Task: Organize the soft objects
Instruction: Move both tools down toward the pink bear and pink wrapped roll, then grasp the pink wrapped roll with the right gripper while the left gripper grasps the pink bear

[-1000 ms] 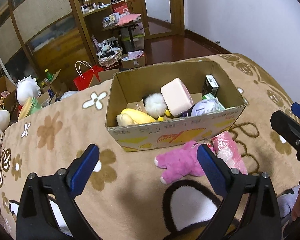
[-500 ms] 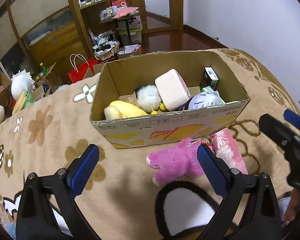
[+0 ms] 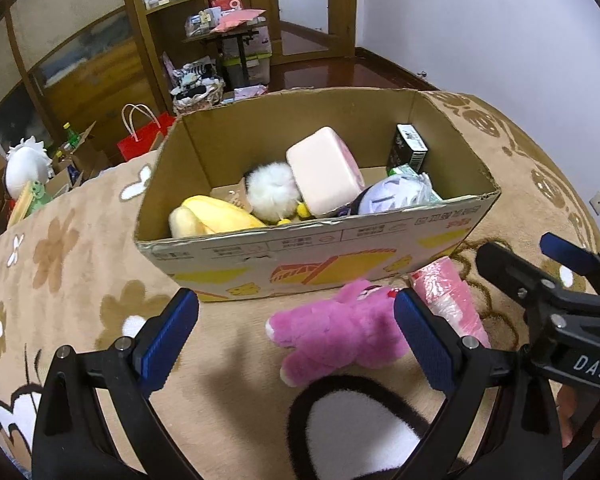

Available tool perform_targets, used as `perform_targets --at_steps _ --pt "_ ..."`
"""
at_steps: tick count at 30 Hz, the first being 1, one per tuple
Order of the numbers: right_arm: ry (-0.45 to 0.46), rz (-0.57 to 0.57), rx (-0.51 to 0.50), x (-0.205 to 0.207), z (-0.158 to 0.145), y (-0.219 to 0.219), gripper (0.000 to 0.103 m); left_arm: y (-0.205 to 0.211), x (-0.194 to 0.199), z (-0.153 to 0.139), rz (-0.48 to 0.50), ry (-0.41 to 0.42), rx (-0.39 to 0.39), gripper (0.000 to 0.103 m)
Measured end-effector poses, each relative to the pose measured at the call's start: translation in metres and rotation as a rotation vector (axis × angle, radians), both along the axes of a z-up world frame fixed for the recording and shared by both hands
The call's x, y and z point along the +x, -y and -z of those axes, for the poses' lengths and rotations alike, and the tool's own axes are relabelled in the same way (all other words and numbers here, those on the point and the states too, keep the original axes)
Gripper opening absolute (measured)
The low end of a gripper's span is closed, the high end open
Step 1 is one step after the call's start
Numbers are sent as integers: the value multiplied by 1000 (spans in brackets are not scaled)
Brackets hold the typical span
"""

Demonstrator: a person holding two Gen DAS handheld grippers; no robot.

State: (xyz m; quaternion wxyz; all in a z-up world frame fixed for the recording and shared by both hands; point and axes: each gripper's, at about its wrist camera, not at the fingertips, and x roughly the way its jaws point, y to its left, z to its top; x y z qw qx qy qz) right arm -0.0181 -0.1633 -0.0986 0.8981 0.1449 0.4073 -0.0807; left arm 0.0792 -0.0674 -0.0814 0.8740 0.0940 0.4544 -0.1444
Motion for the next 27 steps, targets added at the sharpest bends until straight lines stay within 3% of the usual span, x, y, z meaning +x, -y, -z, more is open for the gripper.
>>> perform_targets --at_steps 14,27 --pt "-34 10 32 10 13 6 103 26 -1 21 93 -21 6 98" --pt "-138 33 131 19 46 20 101 39 6 53 131 -89 47 98"
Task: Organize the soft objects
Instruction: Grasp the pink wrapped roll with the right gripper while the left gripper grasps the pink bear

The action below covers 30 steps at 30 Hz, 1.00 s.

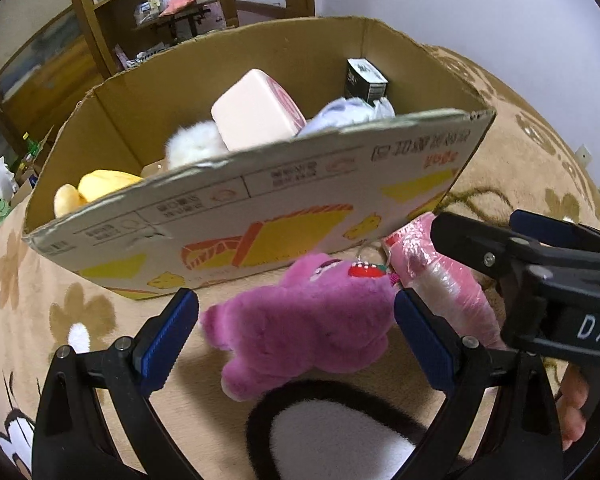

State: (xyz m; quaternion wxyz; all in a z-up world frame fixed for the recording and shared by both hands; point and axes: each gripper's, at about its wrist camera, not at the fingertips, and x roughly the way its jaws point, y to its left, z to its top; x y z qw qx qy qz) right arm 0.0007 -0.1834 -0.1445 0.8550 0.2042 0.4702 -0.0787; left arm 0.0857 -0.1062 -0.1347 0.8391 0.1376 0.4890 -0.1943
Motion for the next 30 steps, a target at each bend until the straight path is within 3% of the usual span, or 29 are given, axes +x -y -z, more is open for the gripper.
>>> perform_targets --at_steps 2,4,12,16,25,30 --pt "-19 3 23 0 7 3 97 3 -1 3 3 8 16 98" --pt "-42 3 58 2 14 5 83 5 -1 5 10 5 19 98" --pt "-91 -38 107 7 29 1 62 7 -1 9 32 -6 30 97" --pt "-101 -67 113 11 32 -3 39 9 -2 14 41 -5 49 97" --pt "-104 -92 119 14 30 -8 27 10 -3 16 38 -5 57 97" --pt "-100 -100 112 15 27 -10 24 10 -3 17 35 -4 51 92"
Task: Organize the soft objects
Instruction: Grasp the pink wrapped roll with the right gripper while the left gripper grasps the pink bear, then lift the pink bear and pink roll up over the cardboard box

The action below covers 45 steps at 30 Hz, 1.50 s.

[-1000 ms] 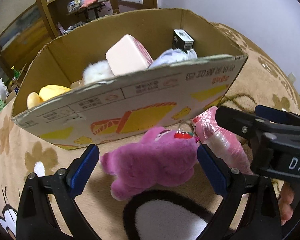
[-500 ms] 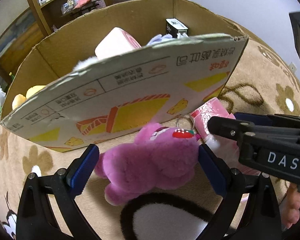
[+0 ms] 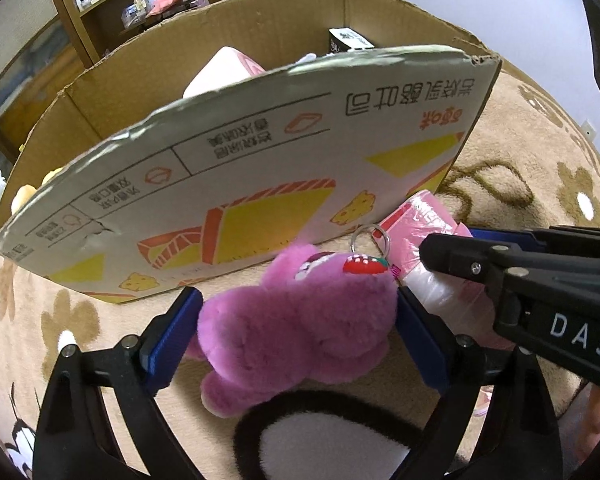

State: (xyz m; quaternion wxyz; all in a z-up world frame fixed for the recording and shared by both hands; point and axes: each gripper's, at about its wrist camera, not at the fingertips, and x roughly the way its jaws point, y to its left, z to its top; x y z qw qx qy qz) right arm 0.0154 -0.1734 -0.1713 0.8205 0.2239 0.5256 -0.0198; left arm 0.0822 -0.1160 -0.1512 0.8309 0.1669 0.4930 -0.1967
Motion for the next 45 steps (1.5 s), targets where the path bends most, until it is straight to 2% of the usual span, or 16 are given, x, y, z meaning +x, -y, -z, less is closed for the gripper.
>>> perform_targets --at_steps 11,23,29,33,36,42,45 --pt "11 -7 -22 -4 -11 -5 19 4 -16 -2 10 24 -5 82" --pt "37 7 -36 -12 -23 -1 17 2 -18 -8 -13 25 6 82" --pt "60 0 -80 -17 -33 -4 16 -6 -22 -20 -42 41 -25 82" --pt "92 7 -92 -24 -43 -4 16 -10 -31 -30 -55 77 -36 82" --pt "123 16 -100 -30 -53 -4 16 -17 -38 -46 -79 132 -48 82" --pt "195 14 -107 -43 -78 -6 15 -38 -43 -75 -116 188 -93 82" --pt "230 6 -115 -49 -91 -10 15 -50 -51 -93 -137 251 -97 82"
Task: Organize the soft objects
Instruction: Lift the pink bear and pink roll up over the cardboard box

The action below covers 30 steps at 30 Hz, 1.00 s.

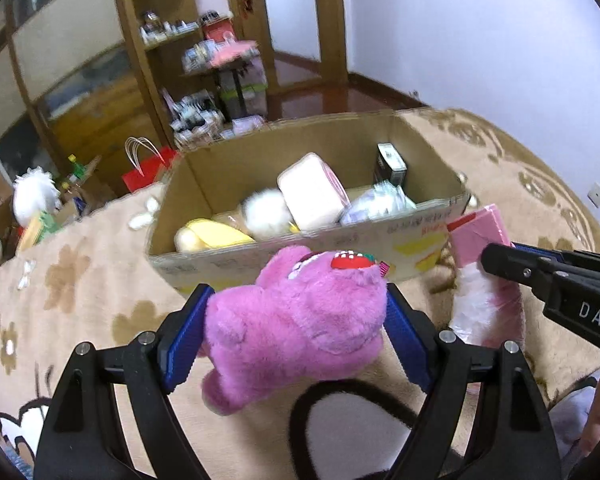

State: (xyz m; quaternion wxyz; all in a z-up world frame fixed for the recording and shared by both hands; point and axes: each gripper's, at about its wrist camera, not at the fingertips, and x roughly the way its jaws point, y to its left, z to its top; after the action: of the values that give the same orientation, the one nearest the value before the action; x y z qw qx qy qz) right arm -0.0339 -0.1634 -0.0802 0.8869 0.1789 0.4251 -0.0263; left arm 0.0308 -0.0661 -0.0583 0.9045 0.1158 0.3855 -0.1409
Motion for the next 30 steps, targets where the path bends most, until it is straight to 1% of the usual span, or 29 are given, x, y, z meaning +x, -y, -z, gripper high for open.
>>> perform_targets --at_steps 3,6,8,12,16,23,27,30 --pt "44 -2 -15 -8 -16 -4 15 -10 -11 -23 -42 97 -7 82" --pt "104 -7 -36 -12 -35 -9 15 -19 -15 -42 -61 144 -41 82" --pt "150 -9 -57 -14 -49 -14 15 -24 -15 -54 -65 165 -58 82" --pt "229 -20 -101 -13 -74 -22 15 -27 -14 -73 -66 213 -61 82" --pt "286 -26 -133 -8 -92 -24 15 -32 -8 -89 -64 242 -74 82" --pt "364 -15 -171 10 -114 -24 15 -30 8 -104 -49 310 -53 82" --pt "395 3 -189 21 -117 -20 15 -30 22 -104 -54 320 -49 82" --pt "413 21 -196 29 -116 -17 15 -31 34 -99 -64 310 -56 82"
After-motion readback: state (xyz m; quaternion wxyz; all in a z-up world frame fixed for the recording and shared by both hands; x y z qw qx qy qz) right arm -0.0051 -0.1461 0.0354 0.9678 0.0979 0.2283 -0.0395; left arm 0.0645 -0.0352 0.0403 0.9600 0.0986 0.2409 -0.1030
